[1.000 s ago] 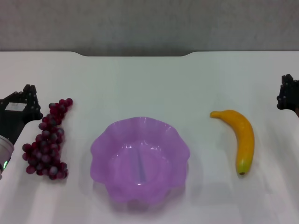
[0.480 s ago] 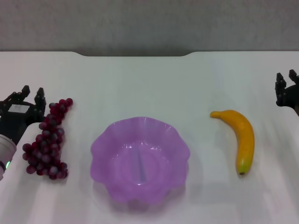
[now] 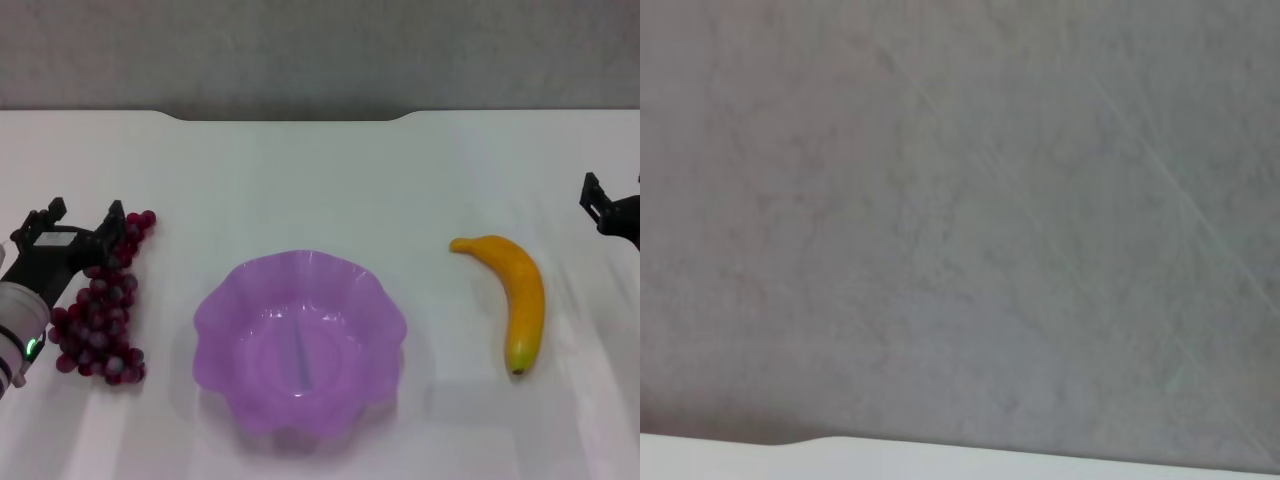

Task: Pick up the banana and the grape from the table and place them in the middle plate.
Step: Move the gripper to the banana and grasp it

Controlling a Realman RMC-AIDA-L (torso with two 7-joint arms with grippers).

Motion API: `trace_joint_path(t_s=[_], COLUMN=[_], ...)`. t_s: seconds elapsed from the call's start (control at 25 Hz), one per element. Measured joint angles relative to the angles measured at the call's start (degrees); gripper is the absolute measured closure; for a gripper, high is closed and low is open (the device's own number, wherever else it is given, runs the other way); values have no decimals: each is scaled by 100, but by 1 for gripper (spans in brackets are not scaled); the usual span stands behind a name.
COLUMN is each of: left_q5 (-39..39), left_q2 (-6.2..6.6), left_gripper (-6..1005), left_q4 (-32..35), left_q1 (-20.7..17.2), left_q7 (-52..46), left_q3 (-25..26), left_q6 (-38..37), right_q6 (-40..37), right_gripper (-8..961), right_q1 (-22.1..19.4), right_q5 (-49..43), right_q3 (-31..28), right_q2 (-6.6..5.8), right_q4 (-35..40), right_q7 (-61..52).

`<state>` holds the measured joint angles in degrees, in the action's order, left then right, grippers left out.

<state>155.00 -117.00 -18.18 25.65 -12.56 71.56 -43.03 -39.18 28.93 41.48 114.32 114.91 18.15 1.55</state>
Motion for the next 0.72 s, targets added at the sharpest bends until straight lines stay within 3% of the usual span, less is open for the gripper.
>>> trace_joint_path(t_s=[0.16,0.24,0.48,0.72], left_q5=[9,8,17,31], left_q2=[4,4,-5,-7], left_gripper=[215,187,104,104], left_q4=[-39,-40,-40,-38], left_q1=[-60,-65,-75,-89], left_q7=[26,27,26,25], left_q3=[-2,-2,-3,-2], left_q6=[-29,-36,-43,-121], right_q6=[1,35,358,606], right_gripper=[156,65,59,54], right_q1=[-19,-20,-26,-58], right_q5=[-40,-45,-53,-59], right_q3=[30,49,249,571], right_q2=[2,7,6,23], right_q4=[12,14,113,201], right_q7=[1,0,-16,-50])
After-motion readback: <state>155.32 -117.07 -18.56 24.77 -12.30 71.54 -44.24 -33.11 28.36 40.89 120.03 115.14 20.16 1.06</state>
